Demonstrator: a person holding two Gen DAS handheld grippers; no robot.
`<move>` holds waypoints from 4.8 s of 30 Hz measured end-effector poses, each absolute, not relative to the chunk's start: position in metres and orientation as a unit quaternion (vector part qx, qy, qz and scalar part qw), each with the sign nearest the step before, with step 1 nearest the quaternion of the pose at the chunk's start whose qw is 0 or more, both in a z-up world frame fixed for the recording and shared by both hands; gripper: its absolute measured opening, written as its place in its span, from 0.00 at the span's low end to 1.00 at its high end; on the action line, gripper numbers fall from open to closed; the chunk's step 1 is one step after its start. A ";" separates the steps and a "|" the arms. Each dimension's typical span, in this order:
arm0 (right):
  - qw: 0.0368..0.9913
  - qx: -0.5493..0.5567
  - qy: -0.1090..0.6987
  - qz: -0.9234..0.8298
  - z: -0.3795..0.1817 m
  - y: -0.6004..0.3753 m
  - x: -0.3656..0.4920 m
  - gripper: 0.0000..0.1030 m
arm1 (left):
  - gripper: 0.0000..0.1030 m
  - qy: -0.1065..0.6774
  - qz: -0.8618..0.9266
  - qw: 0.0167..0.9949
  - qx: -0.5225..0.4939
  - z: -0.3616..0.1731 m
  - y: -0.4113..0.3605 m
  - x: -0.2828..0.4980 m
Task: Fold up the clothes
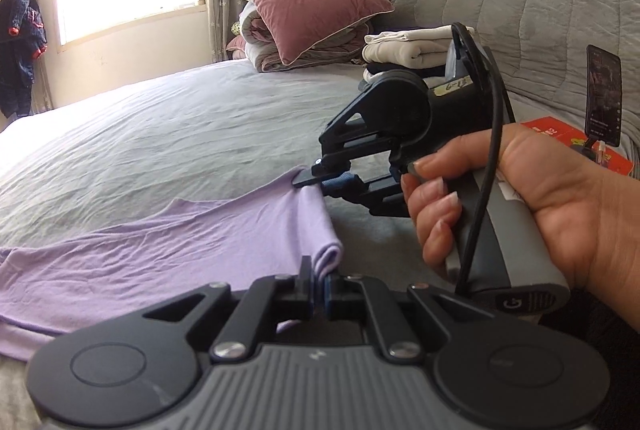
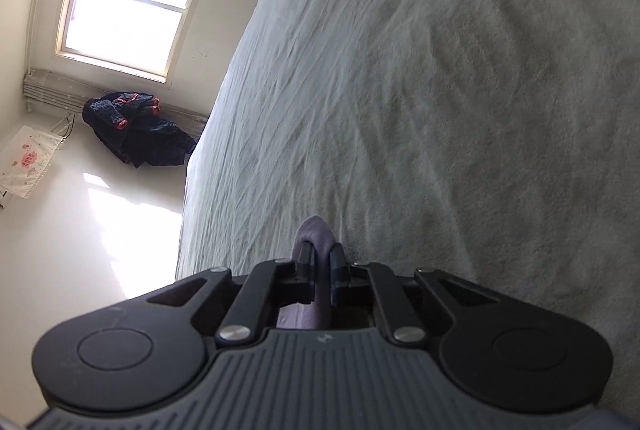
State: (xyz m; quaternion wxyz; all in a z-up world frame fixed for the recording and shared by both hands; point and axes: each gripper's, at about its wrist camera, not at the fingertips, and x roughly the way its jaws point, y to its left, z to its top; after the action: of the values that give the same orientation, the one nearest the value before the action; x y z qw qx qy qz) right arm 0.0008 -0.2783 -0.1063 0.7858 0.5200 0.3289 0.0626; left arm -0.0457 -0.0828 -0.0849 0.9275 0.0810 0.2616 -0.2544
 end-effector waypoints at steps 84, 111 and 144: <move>0.915 0.197 0.308 0.171 -0.081 -0.075 0.119 0.38 | 0.09 0.314 -0.077 0.942 -0.086 -0.083 0.151 0.113; 0.948 0.086 0.262 0.156 -0.090 -0.065 0.100 0.33 | 0.20 0.264 -0.055 0.963 0.013 -0.077 0.139 0.099; 0.940 0.055 0.294 0.163 -0.115 -0.080 0.009 0.38 | 0.29 0.327 -0.007 0.945 -0.011 -0.099 0.156 0.021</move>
State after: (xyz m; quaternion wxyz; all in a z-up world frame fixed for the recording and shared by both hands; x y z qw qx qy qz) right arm 0.0094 -0.0801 -0.1148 0.9404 0.0551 0.2935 0.1628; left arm 0.0211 0.1555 -0.0995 0.9448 -0.0112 0.3274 -0.0073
